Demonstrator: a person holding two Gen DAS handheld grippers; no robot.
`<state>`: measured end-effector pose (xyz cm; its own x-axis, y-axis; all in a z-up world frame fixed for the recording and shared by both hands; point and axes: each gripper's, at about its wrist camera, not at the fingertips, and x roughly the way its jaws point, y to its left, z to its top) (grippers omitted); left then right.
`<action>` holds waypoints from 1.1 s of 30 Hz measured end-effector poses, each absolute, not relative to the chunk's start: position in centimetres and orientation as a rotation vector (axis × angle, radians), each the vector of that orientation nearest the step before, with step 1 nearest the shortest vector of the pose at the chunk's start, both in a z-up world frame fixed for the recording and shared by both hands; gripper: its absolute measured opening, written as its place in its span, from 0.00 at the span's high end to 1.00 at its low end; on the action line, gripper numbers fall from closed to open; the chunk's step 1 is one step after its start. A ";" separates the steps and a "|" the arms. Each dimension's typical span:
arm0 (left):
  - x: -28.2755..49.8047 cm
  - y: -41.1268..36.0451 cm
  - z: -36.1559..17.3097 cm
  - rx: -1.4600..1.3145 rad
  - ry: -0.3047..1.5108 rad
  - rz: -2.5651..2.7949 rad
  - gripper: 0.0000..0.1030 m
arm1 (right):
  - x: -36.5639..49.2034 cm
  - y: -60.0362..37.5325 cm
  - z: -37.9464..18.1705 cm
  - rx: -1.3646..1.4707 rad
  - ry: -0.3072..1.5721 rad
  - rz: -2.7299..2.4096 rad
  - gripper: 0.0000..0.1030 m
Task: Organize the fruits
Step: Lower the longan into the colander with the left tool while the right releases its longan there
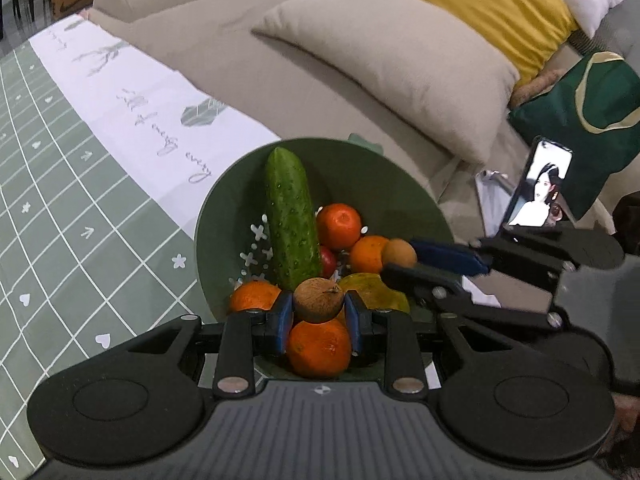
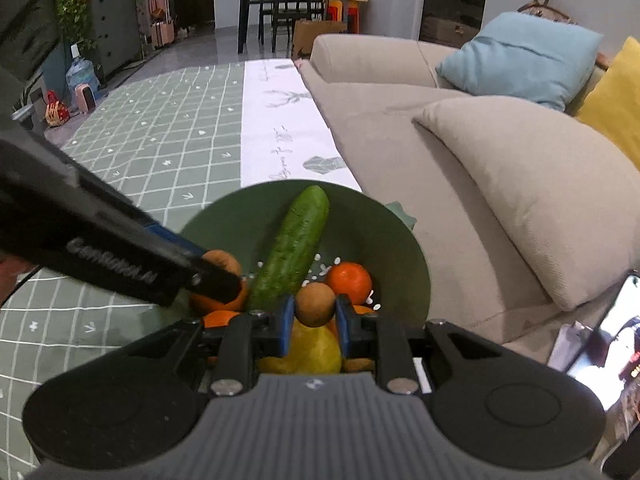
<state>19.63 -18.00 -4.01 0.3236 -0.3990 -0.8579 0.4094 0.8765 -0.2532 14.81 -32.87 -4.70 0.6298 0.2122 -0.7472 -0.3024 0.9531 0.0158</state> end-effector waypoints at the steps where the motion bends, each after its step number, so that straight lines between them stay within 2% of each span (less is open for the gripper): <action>1: 19.8 -18.0 -4.1 0.010 1.129 -0.528 0.69 | 15.4 -32.9 -5.1 -0.110 0.847 0.304 0.83; 16: 20.8 -18.1 -5.7 0.009 1.147 -0.542 0.70 | 18.6 -32.4 -8.5 -0.094 0.932 0.321 0.83; 25: 20.6 -17.9 -5.6 0.011 1.138 -0.551 0.69 | 18.3 -32.7 -8.3 -0.069 0.930 0.312 0.81; 27: 20.5 -18.0 -5.1 0.009 1.123 -0.559 0.69 | 18.0 -32.8 -7.8 -0.065 0.919 0.307 0.80; 30: 20.7 -18.4 -4.6 0.002 1.115 -0.567 0.69 | 17.2 -33.1 -7.0 -0.079 0.905 0.288 0.72; 33: 21.1 -19.3 -4.4 0.006 1.113 -0.581 0.69 | 16.2 -33.2 -6.3 -0.133 0.893 0.262 0.71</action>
